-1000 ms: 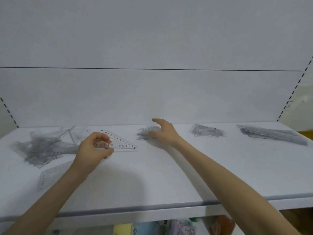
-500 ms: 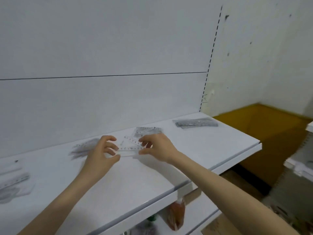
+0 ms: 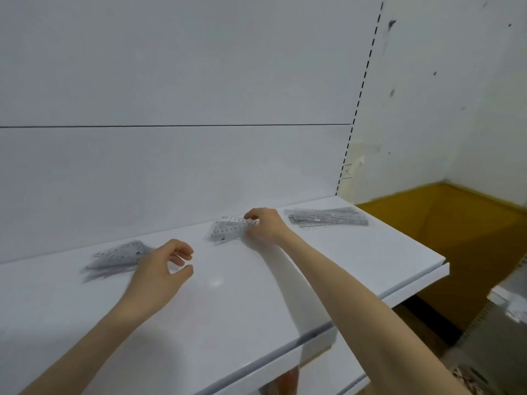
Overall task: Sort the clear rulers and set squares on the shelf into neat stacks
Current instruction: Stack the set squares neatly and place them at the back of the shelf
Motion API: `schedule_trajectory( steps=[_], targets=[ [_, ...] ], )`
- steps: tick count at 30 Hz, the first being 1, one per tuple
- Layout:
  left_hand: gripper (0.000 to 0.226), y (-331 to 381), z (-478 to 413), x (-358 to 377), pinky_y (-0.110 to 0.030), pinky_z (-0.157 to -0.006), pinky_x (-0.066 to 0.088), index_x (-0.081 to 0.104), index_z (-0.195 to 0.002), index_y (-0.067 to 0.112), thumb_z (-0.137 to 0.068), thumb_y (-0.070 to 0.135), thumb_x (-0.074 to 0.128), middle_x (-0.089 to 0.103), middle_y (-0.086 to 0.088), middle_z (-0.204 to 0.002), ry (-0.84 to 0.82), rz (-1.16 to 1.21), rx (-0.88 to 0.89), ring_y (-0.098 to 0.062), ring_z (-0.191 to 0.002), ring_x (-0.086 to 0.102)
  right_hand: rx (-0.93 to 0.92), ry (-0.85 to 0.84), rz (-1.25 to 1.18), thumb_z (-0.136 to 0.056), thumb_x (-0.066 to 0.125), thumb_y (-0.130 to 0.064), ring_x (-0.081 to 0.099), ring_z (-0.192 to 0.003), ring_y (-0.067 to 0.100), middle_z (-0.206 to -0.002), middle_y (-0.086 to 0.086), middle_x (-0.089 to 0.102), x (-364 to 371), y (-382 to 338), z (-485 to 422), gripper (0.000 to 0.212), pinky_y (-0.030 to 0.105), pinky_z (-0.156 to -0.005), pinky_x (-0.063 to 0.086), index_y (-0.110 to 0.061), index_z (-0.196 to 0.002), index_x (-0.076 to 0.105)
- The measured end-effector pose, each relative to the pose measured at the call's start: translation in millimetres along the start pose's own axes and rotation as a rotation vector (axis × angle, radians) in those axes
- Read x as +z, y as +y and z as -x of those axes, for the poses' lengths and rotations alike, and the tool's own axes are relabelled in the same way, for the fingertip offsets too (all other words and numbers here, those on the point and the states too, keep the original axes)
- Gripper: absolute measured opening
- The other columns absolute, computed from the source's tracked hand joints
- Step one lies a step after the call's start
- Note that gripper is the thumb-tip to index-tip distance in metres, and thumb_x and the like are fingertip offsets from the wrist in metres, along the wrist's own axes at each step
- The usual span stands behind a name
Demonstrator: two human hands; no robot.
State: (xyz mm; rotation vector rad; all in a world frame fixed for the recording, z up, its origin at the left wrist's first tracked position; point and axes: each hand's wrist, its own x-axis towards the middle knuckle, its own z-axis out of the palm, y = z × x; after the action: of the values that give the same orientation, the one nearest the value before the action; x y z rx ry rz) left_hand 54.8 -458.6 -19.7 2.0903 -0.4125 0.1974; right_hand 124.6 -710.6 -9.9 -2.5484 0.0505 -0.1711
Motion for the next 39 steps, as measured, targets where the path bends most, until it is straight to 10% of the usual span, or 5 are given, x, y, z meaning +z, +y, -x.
schedule_trajectory(
  steps=[9,19,26,39],
  targets=[
    [0.018,-2,-5,-9,-0.015,-0.062,0.035,0.061,-0.089,0.024,-0.085,0.006,0.062,0.056,0.019,-0.089,0.022,-0.197,0.024,0.0,-0.067,0.05,-0.169,-0.064,0.033,-0.085,0.065,-0.022,0.043,-0.133,0.019,-0.143,0.003,0.05,-3,-2,8,0.052,0.029,-0.106,0.032,-0.014,-0.135,0.054],
    [0.02,-28,29,-80,-0.025,-0.08,0.035,0.059,-0.107,0.027,-0.089,0.033,0.054,0.056,0.013,-0.11,0.015,-0.741,0.079,-0.011,-0.107,0.05,-0.408,-0.037,0.268,-0.085,0.058,-0.033,0.051,-0.12,0.015,-0.131,-0.008,0.057,-14,-46,55,0.048,0.034,-0.096,0.044,-0.027,-0.132,0.051],
    [0.017,-54,96,-153,-0.022,-0.078,0.037,0.058,-0.106,0.025,-0.093,0.03,0.048,0.054,0.015,-0.101,0.069,-0.817,-0.016,-0.006,-0.099,0.047,-0.586,-0.093,0.146,-0.084,0.061,-0.03,0.06,-0.097,0.005,-0.11,-0.013,0.065,41,-126,78,0.035,0.031,-0.078,0.052,-0.026,-0.119,0.06],
    [0.013,-128,189,-326,-0.024,-0.076,0.039,0.06,-0.101,0.025,-0.092,0.029,0.052,0.055,0.013,-0.099,0.188,-0.837,-0.148,-0.009,-0.098,0.051,-0.749,-0.192,0.256,-0.087,0.059,-0.032,0.054,-0.112,0.012,-0.118,-0.007,0.063,163,-294,116,0.034,0.03,-0.087,0.046,-0.025,-0.121,0.061]
  ],
)
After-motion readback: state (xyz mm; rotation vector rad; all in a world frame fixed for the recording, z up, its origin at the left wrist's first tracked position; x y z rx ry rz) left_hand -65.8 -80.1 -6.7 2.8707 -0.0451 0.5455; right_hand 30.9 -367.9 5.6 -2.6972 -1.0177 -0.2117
